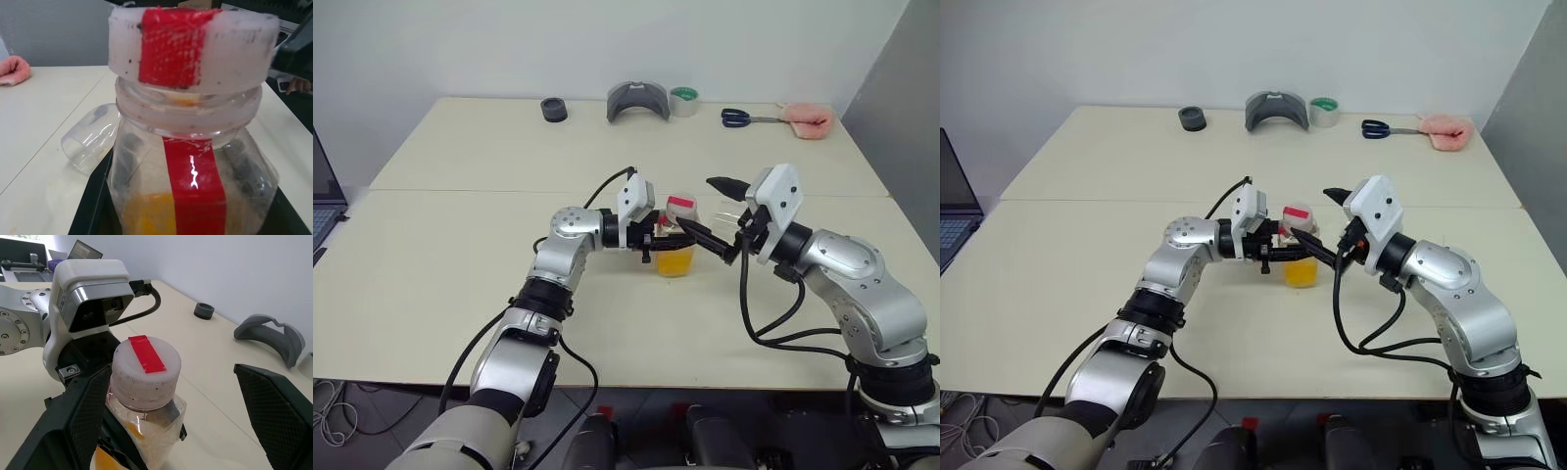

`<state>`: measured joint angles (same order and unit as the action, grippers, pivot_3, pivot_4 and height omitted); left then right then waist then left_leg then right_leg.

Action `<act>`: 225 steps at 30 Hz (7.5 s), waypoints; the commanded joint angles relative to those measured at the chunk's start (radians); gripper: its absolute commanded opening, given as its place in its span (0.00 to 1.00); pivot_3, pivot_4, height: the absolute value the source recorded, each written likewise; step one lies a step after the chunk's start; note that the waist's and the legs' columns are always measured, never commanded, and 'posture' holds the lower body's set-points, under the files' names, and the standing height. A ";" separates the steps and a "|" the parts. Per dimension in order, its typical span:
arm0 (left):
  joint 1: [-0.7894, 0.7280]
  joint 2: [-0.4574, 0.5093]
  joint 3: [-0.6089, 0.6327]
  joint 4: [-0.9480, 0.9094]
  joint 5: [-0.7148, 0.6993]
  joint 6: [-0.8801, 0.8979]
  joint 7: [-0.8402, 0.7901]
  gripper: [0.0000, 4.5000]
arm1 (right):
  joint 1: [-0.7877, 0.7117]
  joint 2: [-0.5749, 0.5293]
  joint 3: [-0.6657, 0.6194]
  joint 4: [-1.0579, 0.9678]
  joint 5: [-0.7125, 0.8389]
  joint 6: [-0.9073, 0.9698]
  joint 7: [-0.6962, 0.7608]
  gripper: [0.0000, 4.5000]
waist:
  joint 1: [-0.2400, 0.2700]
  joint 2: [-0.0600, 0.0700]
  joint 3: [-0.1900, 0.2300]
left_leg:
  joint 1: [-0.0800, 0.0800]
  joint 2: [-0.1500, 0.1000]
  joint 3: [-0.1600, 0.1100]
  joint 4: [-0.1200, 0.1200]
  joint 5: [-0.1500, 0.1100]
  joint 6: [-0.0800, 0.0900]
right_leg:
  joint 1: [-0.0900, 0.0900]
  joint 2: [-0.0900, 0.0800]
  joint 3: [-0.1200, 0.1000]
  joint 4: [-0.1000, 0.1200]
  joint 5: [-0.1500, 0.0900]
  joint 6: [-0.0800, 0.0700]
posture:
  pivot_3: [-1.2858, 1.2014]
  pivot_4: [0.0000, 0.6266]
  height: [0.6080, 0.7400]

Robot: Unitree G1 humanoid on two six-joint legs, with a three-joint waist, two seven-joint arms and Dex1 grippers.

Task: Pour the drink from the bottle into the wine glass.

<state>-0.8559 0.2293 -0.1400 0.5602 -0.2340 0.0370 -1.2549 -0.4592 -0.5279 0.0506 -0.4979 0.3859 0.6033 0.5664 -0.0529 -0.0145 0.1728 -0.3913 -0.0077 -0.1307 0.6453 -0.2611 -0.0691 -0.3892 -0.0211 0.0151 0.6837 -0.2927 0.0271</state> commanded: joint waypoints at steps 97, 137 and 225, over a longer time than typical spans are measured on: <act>-0.001 -0.006 0.005 -0.069 -0.021 0.006 -0.006 0.38 | -0.131 0.031 0.024 0.073 0.056 0.005 0.040 0.41 | -0.001 0.000 0.000 | 0.000 0.000 0.000 0.000 0.000 0.000 | 0.000 0.000 0.000 0.000 0.000 0.000 | 0.52 0.24 1.00; 0.092 0.117 0.136 -0.218 -0.016 0.096 0.289 0.38 | 0.491 0.027 -0.264 0.081 -0.042 -0.047 -0.170 1.00 | 0.002 0.000 0.000 | 0.005 0.001 0.005 -0.001 0.000 0.000 | 0.001 0.000 0.005 0.003 0.000 0.000 | 0.52 0.24 1.00; 0.707 0.204 0.220 -0.659 -0.034 0.116 0.674 0.99 | 0.324 -0.116 0.184 -0.162 -0.588 0.076 -0.314 1.00 | 0.024 -0.001 -0.001 | 0.004 0.000 0.002 -0.001 0.000 0.000 | 0.002 -0.001 0.001 -0.001 0.000 0.000 | 0.52 0.24 1.00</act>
<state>-0.1167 0.4334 0.1059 -0.0513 -0.2501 0.1483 -0.5421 -0.1279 -0.6389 0.2012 -0.6426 -0.1129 0.6766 0.2944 -0.0289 -0.0159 0.1720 -0.3874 -0.0074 -0.1286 0.6439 -0.2612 -0.0695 -0.3870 -0.0221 0.0166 0.6823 -0.2928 0.0272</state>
